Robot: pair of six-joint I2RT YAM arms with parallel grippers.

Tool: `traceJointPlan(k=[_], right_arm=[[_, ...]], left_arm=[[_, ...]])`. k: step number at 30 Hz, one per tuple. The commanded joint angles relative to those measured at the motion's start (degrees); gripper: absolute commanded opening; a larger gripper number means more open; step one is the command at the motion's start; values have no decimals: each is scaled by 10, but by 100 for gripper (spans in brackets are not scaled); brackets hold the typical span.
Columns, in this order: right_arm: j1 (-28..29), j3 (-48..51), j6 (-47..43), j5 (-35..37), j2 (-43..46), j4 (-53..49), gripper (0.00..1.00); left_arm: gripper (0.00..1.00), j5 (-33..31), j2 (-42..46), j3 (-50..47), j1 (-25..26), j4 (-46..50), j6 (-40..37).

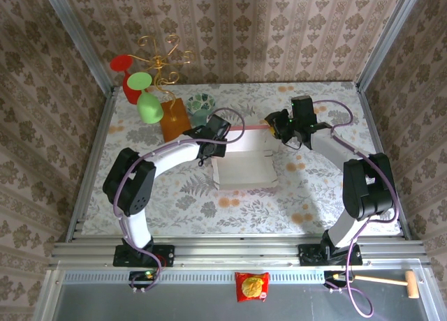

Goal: Fold the paper box

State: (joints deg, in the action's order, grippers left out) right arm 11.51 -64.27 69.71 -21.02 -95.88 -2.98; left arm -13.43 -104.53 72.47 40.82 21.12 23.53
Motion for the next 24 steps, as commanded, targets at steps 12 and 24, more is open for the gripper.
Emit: traceJointPlan(k=[12, 24], right_arm=[[-35, 90, 17, 91, 201, 10, 54], [-61, 227, -6, 34, 215, 9, 45]], left_arm=[[0, 43, 14, 72, -19, 79, 7], [0, 68, 30, 108, -24, 123, 16]])
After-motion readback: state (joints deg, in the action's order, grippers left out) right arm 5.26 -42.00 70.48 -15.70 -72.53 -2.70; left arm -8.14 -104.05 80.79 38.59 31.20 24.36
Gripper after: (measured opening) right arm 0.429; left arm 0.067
